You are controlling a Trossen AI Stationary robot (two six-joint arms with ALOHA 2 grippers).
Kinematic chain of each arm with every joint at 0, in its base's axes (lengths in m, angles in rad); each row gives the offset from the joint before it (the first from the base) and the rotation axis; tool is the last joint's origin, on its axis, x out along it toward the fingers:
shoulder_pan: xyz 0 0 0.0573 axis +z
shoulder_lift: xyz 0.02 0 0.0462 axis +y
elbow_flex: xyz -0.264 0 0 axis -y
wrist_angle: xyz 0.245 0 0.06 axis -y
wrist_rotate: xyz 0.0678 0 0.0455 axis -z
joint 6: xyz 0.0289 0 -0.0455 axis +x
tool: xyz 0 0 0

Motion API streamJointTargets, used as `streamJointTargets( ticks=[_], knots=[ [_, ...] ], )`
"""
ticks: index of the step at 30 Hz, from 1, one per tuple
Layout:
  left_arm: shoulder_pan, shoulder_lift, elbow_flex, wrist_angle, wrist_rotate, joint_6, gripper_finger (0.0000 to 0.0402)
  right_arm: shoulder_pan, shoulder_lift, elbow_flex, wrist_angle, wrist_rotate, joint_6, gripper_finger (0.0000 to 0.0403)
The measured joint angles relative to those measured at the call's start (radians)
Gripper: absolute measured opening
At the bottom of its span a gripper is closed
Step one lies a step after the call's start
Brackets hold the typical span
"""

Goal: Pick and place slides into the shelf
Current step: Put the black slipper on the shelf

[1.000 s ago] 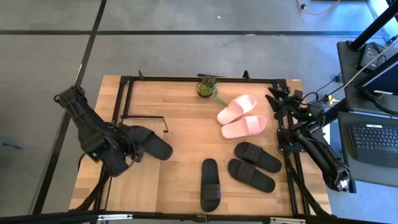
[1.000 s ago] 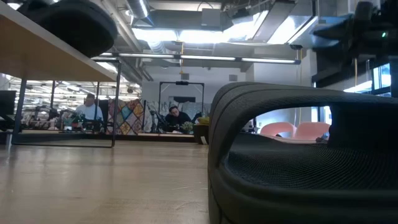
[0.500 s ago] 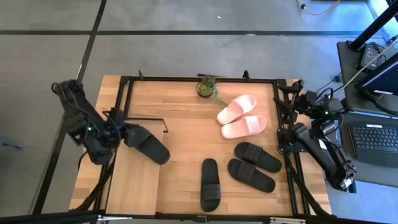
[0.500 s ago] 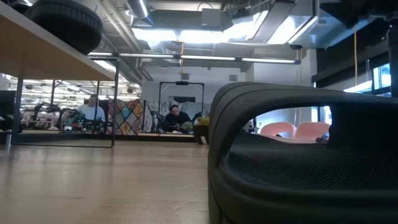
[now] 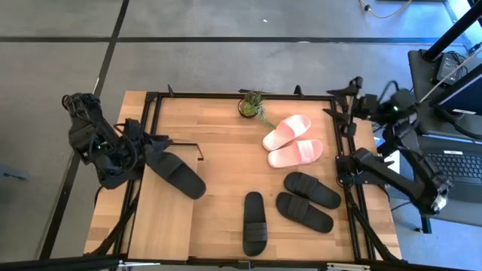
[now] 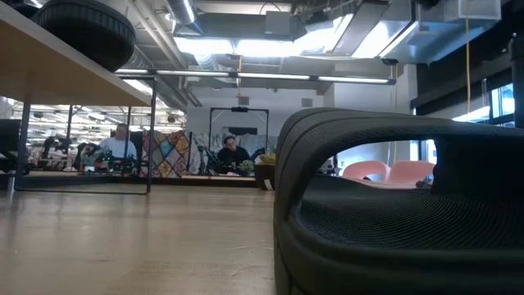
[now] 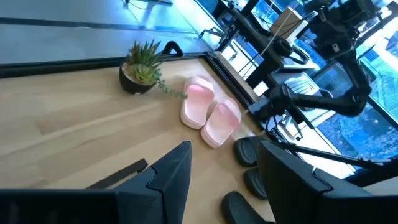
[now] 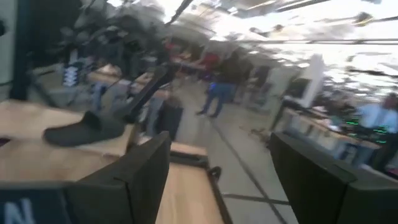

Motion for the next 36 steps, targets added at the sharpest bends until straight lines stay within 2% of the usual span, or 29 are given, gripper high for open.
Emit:
streamJointTargets(
  ticks=[3,5,14,18,25,30,36],
  knots=[
    [0.0,-0.005,0.0,0.0,0.001,0.018,0.0175,0.098,0.09,0.033,-0.01,0.009,-0.063,0.0275],
    [0.0,-0.006,0.0,-0.001,0.002,0.032,0.0175,0.181,0.147,0.058,-0.01,0.063,-0.102,0.0275],
    [0.0,-0.008,0.0,-0.017,0.003,0.069,0.0175,0.643,0.438,0.208,-0.03,0.488,-0.339,0.0275],
    [0.0,-0.008,0.0,-0.017,0.003,0.127,0.0175,0.81,0.588,0.278,-0.026,0.632,-0.377,0.0275],
    [0.0,-0.008,0.0,-0.017,0.015,0.183,0.0175,0.96,0.857,0.396,-0.007,0.663,-0.44,0.0275],
    [0.0,-0.008,0.0,-0.018,0.066,0.195,0.0175,0.991,1.021,0.496,0.008,0.683,-0.44,0.0275],
    [0.0,-0.008,0.0,-0.018,0.078,0.195,0.0175,1.023,1.185,0.619,0.025,0.686,-0.445,0.0275]
  ],
)
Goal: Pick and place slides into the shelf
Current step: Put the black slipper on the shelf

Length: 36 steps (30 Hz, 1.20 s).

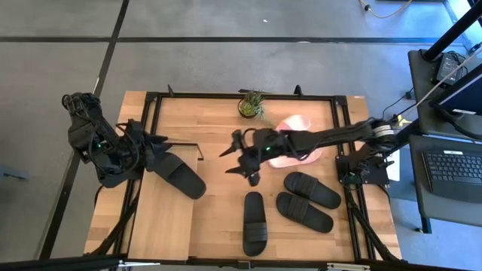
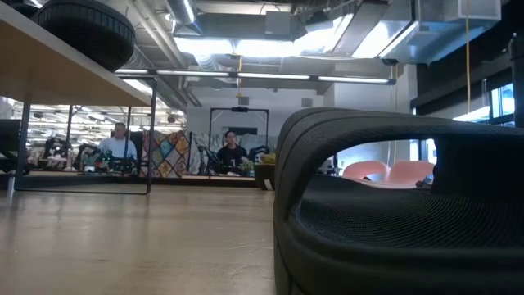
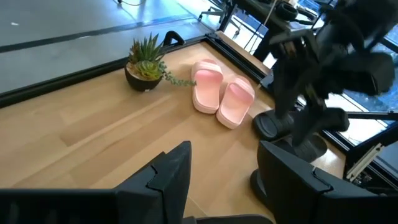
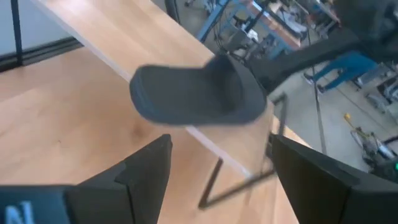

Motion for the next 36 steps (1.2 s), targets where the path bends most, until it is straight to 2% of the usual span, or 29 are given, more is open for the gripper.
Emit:
streamJointTargets(
  ticks=[6,10,20,25,32,36],
  knots=[
    [0.0,0.0,0.0,0.0,0.001,0.0,0.0175,0.049,0.111,0.08,0.007,0.003,-0.138,0.0275],
    [0.0,0.0,0.0,0.0,0.001,0.0,0.0175,0.094,0.16,0.09,0.022,0.063,-0.262,0.0275],
    [0.0,0.009,0.0,-0.002,0.002,0.0,0.0175,0.151,0.293,0.091,0.246,0.184,-0.462,0.0275],
    [0.0,0.017,0.0,-0.002,0.003,0.0,0.0175,0.148,0.312,0.091,0.27,0.18,-0.464,0.0266],
    [0.0,0.019,0.0,-0.003,0.003,-0.001,0.0175,0.15,0.337,0.091,0.288,0.116,-0.472,0.0226],
    [0.0,0.02,0.0,-0.003,0.003,-0.001,0.0175,0.149,0.357,0.091,0.311,0.119,-0.517,0.0208]
  ],
)
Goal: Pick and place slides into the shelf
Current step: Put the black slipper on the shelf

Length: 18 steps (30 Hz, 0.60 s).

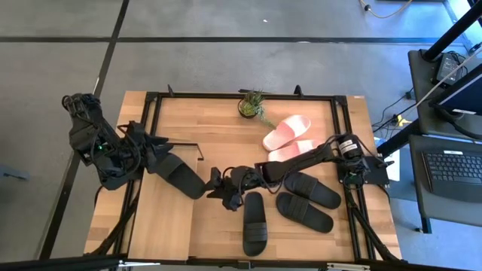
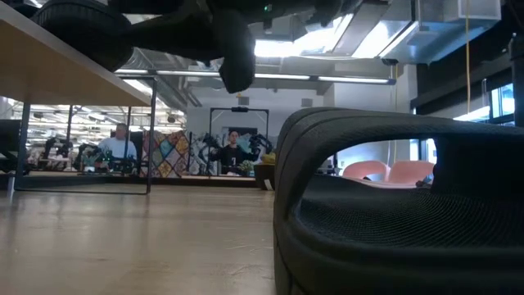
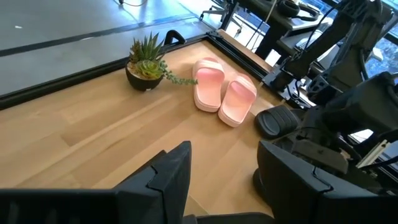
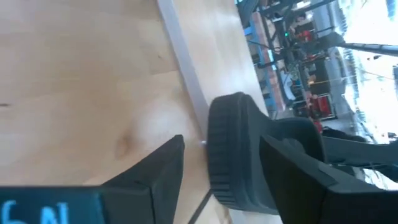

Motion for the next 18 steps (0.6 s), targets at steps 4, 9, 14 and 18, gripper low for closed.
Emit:
streamJointTargets(
  ticks=[4,9,14,18],
  knots=[
    [0.0,0.0,0.0,0.0,0.0,0.0,0.0175,0.0,0.004,0.0,0.004,0.0,0.002,0.0196],
    [0.0,0.0,0.0,0.0,0.0,0.0,0.0175,-0.002,0.004,0.0,0.041,0.0,0.002,0.0185],
    [0.0,0.0,0.0,0.0,0.0,0.032,0.0175,-0.014,0.004,0.0,0.057,-0.003,0.005,0.0176],
    [0.0,0.0,0.0,0.0,0.0,0.042,0.0175,-0.021,0.004,0.0,0.045,-0.027,0.026,0.0173]
  ],
)
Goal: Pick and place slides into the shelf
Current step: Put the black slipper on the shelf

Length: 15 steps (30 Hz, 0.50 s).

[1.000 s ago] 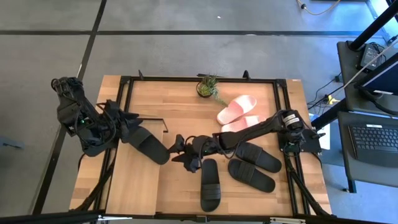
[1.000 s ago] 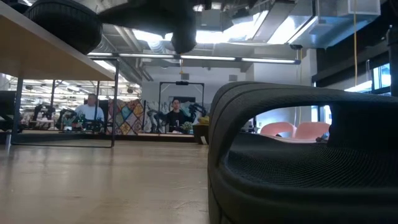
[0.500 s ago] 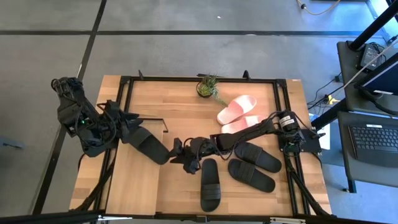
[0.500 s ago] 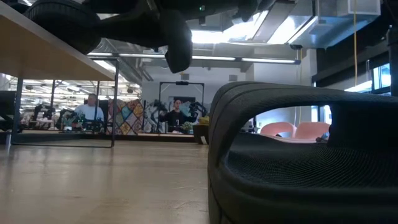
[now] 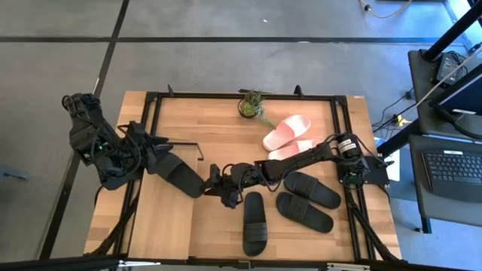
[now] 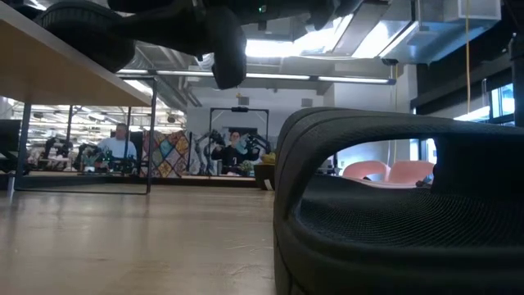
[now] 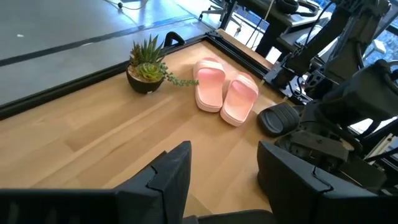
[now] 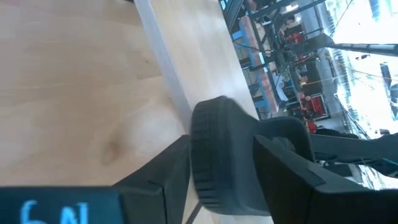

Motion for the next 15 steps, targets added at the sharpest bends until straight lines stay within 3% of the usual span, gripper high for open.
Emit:
streamJointTargets(
  ticks=[15],
  knots=[
    [0.0,0.0,0.0,0.0,0.0,0.001,0.0175,-0.018,0.04,-0.001,0.047,-0.051,-0.054,0.0172]
  ],
)
